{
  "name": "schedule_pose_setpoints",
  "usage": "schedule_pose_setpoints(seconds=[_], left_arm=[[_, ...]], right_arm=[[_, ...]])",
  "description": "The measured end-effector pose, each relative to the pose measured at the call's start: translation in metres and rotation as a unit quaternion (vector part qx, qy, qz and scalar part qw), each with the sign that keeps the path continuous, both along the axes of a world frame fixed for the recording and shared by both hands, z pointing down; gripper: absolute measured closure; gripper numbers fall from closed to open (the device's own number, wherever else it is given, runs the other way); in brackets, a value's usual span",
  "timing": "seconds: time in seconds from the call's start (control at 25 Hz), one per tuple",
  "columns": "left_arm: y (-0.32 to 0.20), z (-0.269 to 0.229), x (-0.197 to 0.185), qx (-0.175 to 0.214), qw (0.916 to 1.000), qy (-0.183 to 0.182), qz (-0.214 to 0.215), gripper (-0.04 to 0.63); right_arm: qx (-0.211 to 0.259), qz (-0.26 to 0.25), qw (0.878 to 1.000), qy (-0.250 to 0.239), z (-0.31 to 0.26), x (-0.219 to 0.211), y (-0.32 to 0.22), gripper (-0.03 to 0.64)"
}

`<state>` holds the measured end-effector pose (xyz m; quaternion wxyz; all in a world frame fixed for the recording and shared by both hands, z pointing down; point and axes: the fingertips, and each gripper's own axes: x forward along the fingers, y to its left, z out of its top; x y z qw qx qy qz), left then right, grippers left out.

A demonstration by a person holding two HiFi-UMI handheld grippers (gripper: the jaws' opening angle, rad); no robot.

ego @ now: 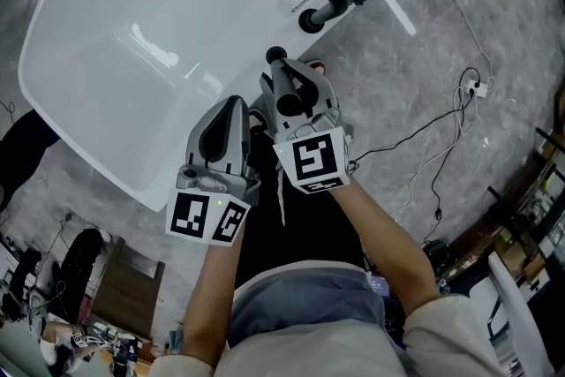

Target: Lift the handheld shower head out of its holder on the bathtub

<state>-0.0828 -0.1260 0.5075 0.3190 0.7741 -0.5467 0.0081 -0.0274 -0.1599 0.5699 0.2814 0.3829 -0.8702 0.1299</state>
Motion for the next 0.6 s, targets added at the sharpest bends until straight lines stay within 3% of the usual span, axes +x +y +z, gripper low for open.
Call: schedule_pose_setpoints(seconds=[0.6], left_arm=[[0.001,-0.025,0.001,0.016,0.9997,0.021,0.0,0.591]], right_arm=[[0.004,0.004,1.0,-0.002,-0.03,-0.001,0.007,0.471]])
